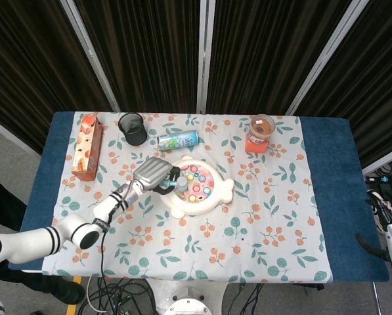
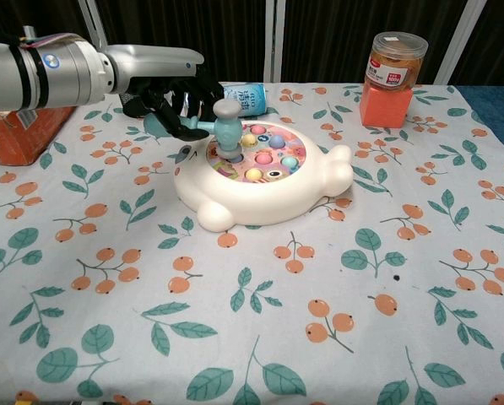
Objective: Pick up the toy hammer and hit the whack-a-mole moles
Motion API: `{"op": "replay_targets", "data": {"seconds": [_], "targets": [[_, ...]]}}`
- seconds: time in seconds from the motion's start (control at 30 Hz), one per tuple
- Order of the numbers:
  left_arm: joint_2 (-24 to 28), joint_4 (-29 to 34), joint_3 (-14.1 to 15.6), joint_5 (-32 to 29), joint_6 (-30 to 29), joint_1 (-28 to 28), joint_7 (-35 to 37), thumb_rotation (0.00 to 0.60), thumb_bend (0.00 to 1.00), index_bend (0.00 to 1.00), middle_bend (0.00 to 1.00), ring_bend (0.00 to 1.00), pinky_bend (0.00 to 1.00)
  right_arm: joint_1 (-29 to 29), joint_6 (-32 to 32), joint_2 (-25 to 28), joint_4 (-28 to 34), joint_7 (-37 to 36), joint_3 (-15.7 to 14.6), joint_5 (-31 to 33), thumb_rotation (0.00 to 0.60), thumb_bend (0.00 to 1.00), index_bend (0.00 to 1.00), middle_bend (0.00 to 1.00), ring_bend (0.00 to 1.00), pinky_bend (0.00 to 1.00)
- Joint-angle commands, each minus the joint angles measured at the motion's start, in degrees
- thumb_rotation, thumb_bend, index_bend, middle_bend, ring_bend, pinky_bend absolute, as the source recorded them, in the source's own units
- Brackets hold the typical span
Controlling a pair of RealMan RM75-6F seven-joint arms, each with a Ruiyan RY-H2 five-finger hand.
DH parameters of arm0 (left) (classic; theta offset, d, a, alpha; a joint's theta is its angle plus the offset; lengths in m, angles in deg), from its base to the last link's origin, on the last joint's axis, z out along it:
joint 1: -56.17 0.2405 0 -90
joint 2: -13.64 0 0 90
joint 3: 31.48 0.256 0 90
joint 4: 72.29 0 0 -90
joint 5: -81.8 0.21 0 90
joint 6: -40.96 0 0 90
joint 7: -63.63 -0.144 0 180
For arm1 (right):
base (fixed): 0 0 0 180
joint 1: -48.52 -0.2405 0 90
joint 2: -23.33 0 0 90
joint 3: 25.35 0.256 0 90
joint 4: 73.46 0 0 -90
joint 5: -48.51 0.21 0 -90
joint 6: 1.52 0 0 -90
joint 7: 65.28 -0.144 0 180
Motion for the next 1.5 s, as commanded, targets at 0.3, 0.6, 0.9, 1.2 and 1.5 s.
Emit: {"op": "replay_targets", "data": {"seconds": [0.3,0.6,0.9,1.2,1.5], "targets": [[-1.9,-1.9,0.1,-2.0,1.1,-0.6,-0.8,0.600,0.55,0.71,0.66,0.48,0.55,0.1,-0.1,0.0,0.0,-0.1,0.0,0.2,0.600,0.13,0.05,0.24,0.00,0.08],[4.2,3.7,-1.0,-0.8,-2.3,2.4,2.4,0.600,0.55,0.71,0.66,0.48,0.55,0.2,0.4,-0.1,-0.3,-0.5,0.1,-0.1,0.600,0.13,0.05,0.24,0.00,0.08],[4.8,2.0,2.3,-1.4,-2.7,6.3,4.3,0.600,0.54,0.71,0.66,0.48,0.54,0.1,0.4,-0.2,-0.6,-0.8,0.0,-0.4,0.600,0.13,0.05,0.24,0.00,0.08],[2.3,-3.4,4.4,-1.6,-3.0,9.0,4.7,0.600,0.54,0.68,0.62,0.45,0.50,0.1,0.4,-0.3,-0.4,-0.7,0.0,-0.3,0.600,0.14,0.05,0.24,0.00,0.08],[0.9,-6.3,5.2,-0.4,-3.0,10.5,5.2,0.600,0.50,0.57,0.56,0.39,0.46,0.2,0.5,-0.1,0.2,0.0,0.0,-0.4,0.600,0.14,0.05,0.24,0.00,0.08]]}}
